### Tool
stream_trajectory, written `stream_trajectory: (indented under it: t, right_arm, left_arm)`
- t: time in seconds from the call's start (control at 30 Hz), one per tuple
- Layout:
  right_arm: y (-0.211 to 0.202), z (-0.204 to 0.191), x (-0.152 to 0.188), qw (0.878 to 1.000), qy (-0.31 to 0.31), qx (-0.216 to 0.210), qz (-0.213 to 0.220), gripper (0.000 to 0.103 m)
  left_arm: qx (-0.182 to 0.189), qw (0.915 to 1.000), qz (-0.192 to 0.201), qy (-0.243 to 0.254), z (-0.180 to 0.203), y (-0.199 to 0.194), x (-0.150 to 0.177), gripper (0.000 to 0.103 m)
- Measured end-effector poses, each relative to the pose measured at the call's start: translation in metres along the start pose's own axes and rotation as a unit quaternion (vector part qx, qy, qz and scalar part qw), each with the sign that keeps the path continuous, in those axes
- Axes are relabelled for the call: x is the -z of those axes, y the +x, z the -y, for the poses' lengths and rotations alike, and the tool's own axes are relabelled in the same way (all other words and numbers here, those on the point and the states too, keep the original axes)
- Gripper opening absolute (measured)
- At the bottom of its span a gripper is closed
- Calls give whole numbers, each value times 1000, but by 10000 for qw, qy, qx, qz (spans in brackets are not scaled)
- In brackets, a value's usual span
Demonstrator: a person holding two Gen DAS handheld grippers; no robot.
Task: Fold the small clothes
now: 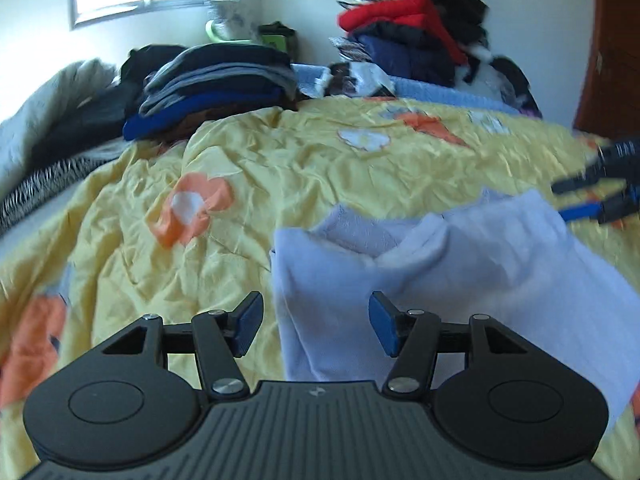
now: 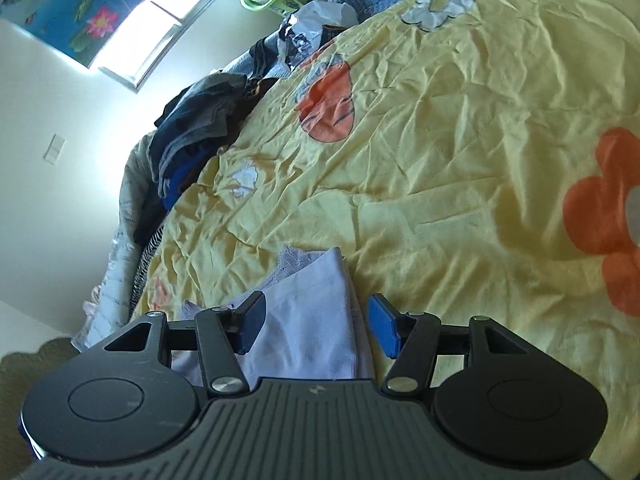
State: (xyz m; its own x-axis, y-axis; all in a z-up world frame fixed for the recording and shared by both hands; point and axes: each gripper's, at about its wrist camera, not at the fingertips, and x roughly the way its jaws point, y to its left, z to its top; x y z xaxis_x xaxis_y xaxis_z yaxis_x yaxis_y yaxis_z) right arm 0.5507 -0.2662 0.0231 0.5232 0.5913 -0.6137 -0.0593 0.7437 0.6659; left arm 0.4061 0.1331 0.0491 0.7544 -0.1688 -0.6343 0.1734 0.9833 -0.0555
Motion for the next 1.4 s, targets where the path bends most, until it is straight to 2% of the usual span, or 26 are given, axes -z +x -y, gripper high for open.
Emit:
stream_trajectory:
  t: [0.1, 0.2, 0.27, 0.3, 0.33, 0.4, 0.53, 0.67, 0.73, 0.77, 0.83, 0.87, 0.97, 1.1, 1.23, 1.33, 1.4]
  right_arm:
    - [4, -5, 0, 9994, -334, 98, 31, 55]
    - [8, -7, -3, 9983, -553, 162, 27, 52]
    - [12, -7, -4, 9980, -608, 165, -30, 43]
    - [14, -6, -5, 9979, -628, 151, -78, 39]
    - [15, -6, -6, 9980, -618, 101, -123, 35]
    - [17, -4, -5, 9981, -585, 38, -184, 33]
    - [18, -2, -5, 9981, -583, 3, -196, 30]
    - [17, -2, -9, 9988, -473, -113, -9, 30]
    - [19, -3, -10, 9989, -453, -116, 12, 27]
    - [20, -4, -9, 9988, -480, -111, -9, 20]
    - [23, -8, -8, 9983, -586, -78, -18, 15]
    - [22, -9, -7, 9981, -618, -54, 32, 11]
    - [17, -11, -7, 9981, -578, -47, 215, 9]
    - [4, -15, -10, 9971, -519, -351, 435, 9]
    - [29, -1, -7, 9986, -436, 134, 272, 8]
    - [31, 4, -1, 9991, -250, 78, 335, 8]
    - [30, 3, -1, 9989, -285, 178, 320, 15]
  left_arm:
    - [186, 9980, 84, -593, -12, 8, -5, 58]
    - [360, 9938, -19, -1051, -23, 21, -11, 58]
    - [470, 9907, -199, -1258, -29, 31, -14, 54]
    - [551, 9887, -280, -1367, -31, 35, -16, 40]
    - [555, 9873, -326, -1453, -33, 37, -17, 35]
    - [522, 9864, -301, -1532, -35, 38, -16, 35]
    - [547, 9874, -251, -1462, -33, 36, -16, 35]
    - [575, 9881, -239, -1407, -32, 34, -18, 35]
    - [586, 9870, -304, -1463, -33, 37, -18, 26]
    - [574, 9865, -334, -1500, -34, 39, -18, 23]
    - [589, 9853, -362, -1565, -35, 41, -17, 12]
    - [591, 9850, -346, -1585, -35, 41, -17, 12]
    - [565, 9875, -218, -1458, -32, 34, -18, 8]
    - [584, 9891, 123, -1345, -30, 20, -26, 8]
    - [86, 9942, -190, -1051, -25, 43, -19, 8]
    - [-20, 9954, -201, -935, -19, 40, -15, 9]
    - [-42, 9960, -143, -877, -17, 32, -16, 9]
